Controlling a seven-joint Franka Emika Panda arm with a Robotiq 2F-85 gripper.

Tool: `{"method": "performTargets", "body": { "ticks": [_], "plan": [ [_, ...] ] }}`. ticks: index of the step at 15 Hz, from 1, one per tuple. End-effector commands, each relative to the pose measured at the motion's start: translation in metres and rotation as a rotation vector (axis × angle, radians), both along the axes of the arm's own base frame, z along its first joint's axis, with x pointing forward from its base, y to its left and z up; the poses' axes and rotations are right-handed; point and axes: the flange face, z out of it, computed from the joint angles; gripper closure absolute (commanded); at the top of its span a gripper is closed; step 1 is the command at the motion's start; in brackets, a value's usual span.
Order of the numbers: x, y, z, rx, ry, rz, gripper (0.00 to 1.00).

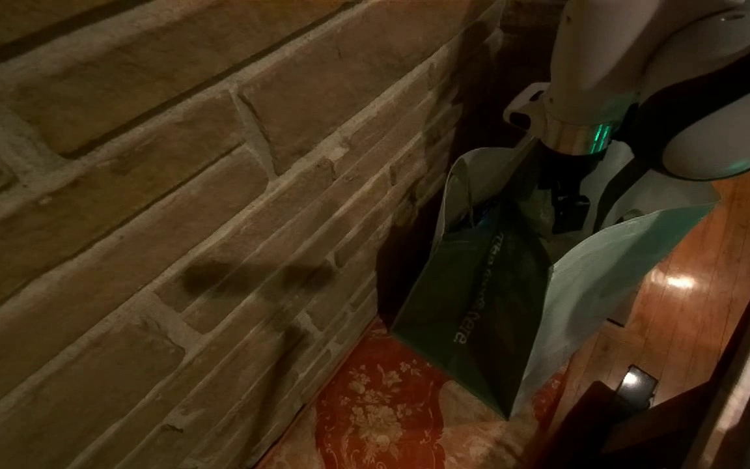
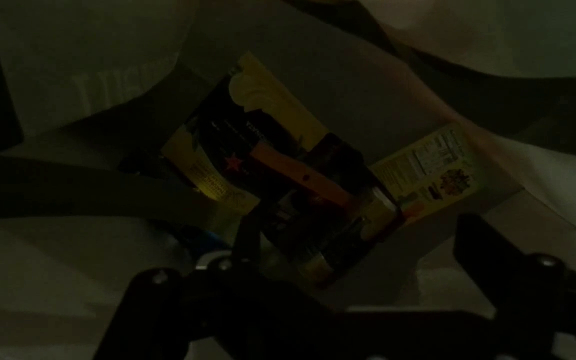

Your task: Remove the box from the bag

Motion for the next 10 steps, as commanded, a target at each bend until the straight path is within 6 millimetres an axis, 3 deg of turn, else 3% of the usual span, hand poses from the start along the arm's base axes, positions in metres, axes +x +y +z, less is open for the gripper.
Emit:
{"method": "performTargets", "body": {
  "ticks": [1, 10],
  "plan": [
    [0.018, -0.009, -0.028, 0.052, 0.093, -0.148, 0.0],
    [0.041, -0.027, -0.061, 0.06, 0.216, -0.455, 0.0]
  ]
}}
